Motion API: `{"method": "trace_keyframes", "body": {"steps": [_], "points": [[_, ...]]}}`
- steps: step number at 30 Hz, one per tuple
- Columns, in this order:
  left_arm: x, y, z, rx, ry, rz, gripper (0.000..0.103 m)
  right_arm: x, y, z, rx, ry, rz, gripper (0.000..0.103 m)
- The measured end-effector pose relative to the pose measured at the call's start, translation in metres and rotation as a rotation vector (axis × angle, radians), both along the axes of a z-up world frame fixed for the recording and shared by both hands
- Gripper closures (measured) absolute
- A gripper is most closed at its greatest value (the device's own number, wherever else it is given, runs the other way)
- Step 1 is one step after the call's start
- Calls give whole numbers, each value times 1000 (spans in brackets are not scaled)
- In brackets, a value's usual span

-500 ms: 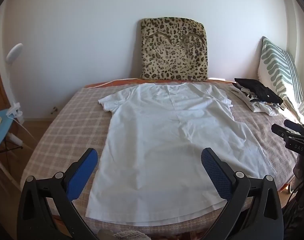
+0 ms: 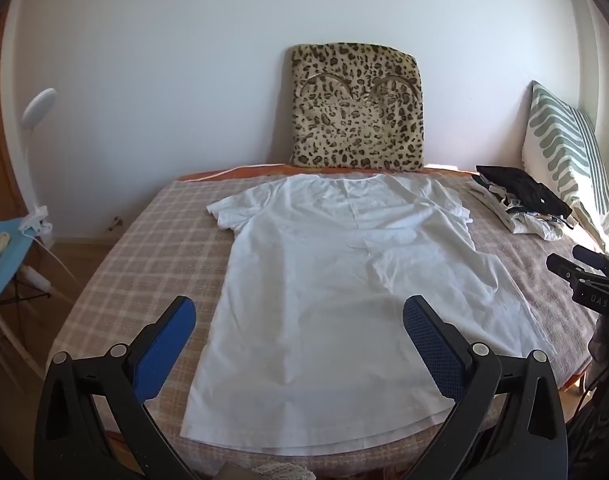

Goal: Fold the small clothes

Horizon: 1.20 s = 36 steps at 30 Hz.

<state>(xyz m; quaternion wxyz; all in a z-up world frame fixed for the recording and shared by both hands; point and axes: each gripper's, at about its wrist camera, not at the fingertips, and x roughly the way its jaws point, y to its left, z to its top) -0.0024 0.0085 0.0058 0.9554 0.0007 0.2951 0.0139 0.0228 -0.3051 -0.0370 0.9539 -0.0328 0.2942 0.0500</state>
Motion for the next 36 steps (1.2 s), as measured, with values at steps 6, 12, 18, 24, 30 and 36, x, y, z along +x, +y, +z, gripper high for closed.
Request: {"method": "trace_keyframes", "body": {"steps": [6, 12, 18, 24, 30, 36], "points": [[-1, 1, 1, 0, -9, 13, 0, -1, 2, 5, -11, -13, -8, 16], [0, 4, 1, -4, -11, 28, 0, -2, 2, 6, -14, -21, -4, 16], [1, 5, 2, -8, -13, 33, 0, -3, 2, 7, -17, -27, -12, 16], [2, 5, 2, -7, -13, 33, 0, -3, 2, 7, -19, -29, -13, 16], [2, 4, 2, -6, -14, 33, 0, -3, 2, 8, -21, -31, -13, 16], [2, 5, 2, -7, -13, 33, 0, -3, 2, 8, -22, -32, -14, 16]]}}
